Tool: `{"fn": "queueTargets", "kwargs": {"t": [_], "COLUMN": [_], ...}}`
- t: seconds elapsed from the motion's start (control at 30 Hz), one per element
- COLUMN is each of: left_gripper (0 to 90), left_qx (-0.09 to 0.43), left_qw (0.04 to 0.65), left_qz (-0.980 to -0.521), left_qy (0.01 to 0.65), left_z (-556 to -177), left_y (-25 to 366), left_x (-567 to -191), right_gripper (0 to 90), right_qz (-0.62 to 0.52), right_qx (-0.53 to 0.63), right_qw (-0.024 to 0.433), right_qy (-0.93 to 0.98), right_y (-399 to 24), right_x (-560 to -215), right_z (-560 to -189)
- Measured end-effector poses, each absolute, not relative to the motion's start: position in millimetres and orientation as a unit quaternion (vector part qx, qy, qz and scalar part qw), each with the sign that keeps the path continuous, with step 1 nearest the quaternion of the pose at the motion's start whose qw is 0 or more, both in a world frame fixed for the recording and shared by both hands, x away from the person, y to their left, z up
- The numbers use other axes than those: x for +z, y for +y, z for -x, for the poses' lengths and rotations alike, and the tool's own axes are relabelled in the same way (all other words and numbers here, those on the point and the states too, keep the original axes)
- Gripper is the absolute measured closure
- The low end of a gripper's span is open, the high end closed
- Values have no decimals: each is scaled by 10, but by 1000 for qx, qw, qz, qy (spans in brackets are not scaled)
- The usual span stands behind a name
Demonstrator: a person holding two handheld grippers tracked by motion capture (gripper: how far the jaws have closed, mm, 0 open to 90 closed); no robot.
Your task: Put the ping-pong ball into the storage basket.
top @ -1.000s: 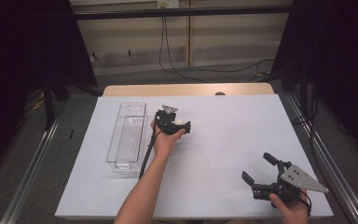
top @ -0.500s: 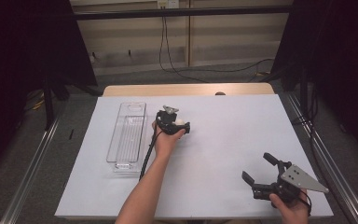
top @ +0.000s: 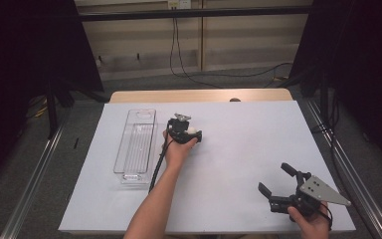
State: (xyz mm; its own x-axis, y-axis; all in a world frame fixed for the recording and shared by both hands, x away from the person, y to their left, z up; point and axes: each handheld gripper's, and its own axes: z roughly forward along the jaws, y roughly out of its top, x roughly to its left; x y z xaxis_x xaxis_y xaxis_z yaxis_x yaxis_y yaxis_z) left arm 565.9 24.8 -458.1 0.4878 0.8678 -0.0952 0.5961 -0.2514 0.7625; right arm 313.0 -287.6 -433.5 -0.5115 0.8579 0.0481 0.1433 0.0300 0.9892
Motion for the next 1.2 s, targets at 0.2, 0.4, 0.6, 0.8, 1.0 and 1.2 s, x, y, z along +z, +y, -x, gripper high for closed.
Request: {"fn": "queueTargets", "kwargs": {"t": [0.2, 0.4, 0.6, 0.8, 1.0, 1.2], "left_gripper": [359, 394, 418, 445, 473, 494], "left_qx": [169, 169, 163, 162, 160, 157], "left_qw": [387, 384, 383, 383, 385, 386], "left_qz": [-772, -773, -776, -773, -774, -771], "left_qy": [476, 476, 475, 479, 478, 482], "left_z": [-5670, -5677, -5682, -5685, -5687, -5690], "left_y": [259, 261, 263, 265, 269, 265], "left_x": [-4577, -4578, -4585, -4590, -4585, -4585], "right_gripper": [11, 11, 11, 11, 11, 11], "right_qz": [-386, -386, -385, -386, -385, -385], "right_qx": [580, 580, 580, 580, 580, 580], "right_qw": [308, 308, 308, 308, 308, 308], "right_qy": [648, 648, 648, 648, 649, 649], "right_y": [-2879, -2878, -2879, -2879, -2879, -2880], "right_x": [-4336, -4335, -4335, -4334, -4335, -4334], "right_z": [-3132, -3129, -3131, -3130, -3131, -3130]}}
